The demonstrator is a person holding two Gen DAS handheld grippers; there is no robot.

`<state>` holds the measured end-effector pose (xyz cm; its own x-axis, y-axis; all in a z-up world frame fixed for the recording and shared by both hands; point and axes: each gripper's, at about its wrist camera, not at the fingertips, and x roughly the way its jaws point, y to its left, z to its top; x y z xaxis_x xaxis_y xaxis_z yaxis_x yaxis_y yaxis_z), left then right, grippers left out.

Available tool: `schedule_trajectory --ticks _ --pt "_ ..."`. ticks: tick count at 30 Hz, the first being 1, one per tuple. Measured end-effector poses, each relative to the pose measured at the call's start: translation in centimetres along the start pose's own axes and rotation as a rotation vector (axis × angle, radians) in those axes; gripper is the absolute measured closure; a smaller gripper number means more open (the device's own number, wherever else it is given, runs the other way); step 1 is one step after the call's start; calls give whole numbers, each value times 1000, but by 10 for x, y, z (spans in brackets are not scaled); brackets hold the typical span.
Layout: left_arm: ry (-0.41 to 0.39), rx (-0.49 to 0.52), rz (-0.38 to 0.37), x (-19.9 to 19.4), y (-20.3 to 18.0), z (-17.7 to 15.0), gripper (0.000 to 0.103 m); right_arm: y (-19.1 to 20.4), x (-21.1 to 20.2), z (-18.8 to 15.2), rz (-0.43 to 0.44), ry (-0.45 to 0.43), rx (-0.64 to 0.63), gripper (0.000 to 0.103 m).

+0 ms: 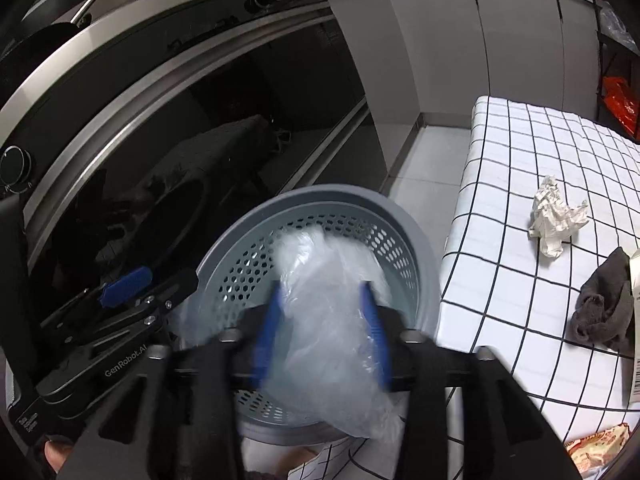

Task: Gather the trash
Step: 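Carry the cup over the grey basket and open the left tool while the right tool carries the bag, then open the right tool over the grey basket to drop the plastic bag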

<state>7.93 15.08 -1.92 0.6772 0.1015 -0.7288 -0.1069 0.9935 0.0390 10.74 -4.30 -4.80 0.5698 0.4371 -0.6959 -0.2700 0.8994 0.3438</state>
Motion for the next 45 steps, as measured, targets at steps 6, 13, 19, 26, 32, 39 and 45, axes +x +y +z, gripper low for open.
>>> schedule_trajectory --ticks 6,13,19,26,32,39,45 --pt "-14 -2 10 -2 0 1 33 1 -4 0 -3 -12 1 53" --pt "-18 -7 10 -3 2 2 33 0 -9 -3 -8 -11 -3 53" --pt "-31 -3 8 -7 -1 1 30 -4 -14 -7 -22 -12 2 53" --pt "-51 7 -4 -14 -6 0 28 -10 -25 -14 -51 -23 2 53" --pt "-74 10 -15 -23 -11 -1 25 -23 -41 -20 -88 -37 15 50" --pt "-122 29 -46 -38 -26 -4 21 -42 -69 -36 -146 -59 31 48" --pt "-149 53 -94 -50 -45 -8 19 -62 -100 -52 -218 -88 44 47"
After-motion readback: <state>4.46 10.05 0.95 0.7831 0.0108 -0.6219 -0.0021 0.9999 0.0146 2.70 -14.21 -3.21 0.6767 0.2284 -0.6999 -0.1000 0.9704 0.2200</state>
